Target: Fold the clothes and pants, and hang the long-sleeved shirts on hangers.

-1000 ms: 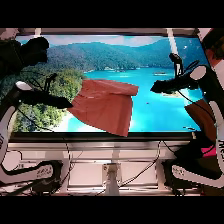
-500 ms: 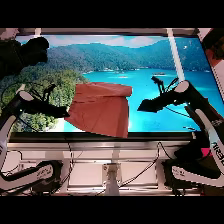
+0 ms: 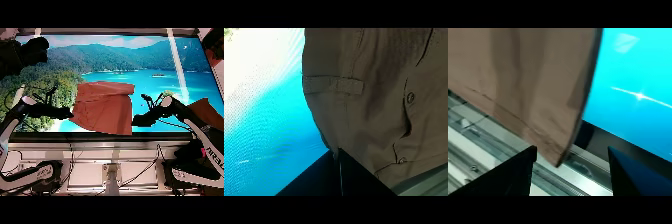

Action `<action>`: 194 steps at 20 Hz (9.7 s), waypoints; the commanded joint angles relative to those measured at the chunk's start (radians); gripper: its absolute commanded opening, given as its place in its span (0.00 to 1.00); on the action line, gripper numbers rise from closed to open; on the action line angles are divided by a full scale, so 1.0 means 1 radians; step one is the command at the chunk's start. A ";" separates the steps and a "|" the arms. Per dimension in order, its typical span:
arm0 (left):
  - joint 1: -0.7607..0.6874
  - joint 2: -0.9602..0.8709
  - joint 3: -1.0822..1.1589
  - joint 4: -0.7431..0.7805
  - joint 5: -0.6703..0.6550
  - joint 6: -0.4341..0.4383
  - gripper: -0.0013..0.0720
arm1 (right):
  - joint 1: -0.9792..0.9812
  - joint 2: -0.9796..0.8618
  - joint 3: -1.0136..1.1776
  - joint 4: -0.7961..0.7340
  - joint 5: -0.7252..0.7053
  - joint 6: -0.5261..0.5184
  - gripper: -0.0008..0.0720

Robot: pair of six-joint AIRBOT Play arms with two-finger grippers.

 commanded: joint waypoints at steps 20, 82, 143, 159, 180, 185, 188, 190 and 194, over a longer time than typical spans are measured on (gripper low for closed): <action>-0.075 0.001 -0.002 -0.018 0.014 0.004 0.03 | 0.104 -0.088 -0.010 0.078 -0.053 0.009 0.03; 0.202 0.205 0.161 0.312 -0.111 -0.167 0.58 | 0.103 -0.012 0.431 -0.286 -0.149 -0.043 0.85; -0.003 -0.212 0.302 -0.441 0.221 0.477 0.03 | -0.114 -0.531 0.680 0.318 -0.146 -0.255 0.03; 0.009 -0.055 0.301 -0.590 0.283 1.108 0.03 | -0.046 -0.265 0.818 0.000 -0.101 -0.458 0.02; 0.005 -0.111 0.294 -0.393 0.315 0.842 0.03 | 0.061 -0.087 0.361 -0.055 -0.633 -0.333 0.03; 0.005 -0.259 0.294 -0.587 0.364 0.853 0.03 | 0.061 -0.209 0.361 -0.055 -0.758 -0.238 0.03; 0.005 -0.309 0.294 -0.682 0.377 0.852 0.03 | 0.061 -0.228 0.361 -0.057 -0.747 -0.234 0.03; 0.005 -0.327 0.294 -0.680 0.372 0.837 0.09 | 0.061 -0.233 0.361 -0.064 -0.706 -0.228 0.03; 0.002 -0.330 0.294 -0.681 0.372 0.838 0.93 | 0.060 -0.233 0.361 -0.070 -0.647 -0.228 0.42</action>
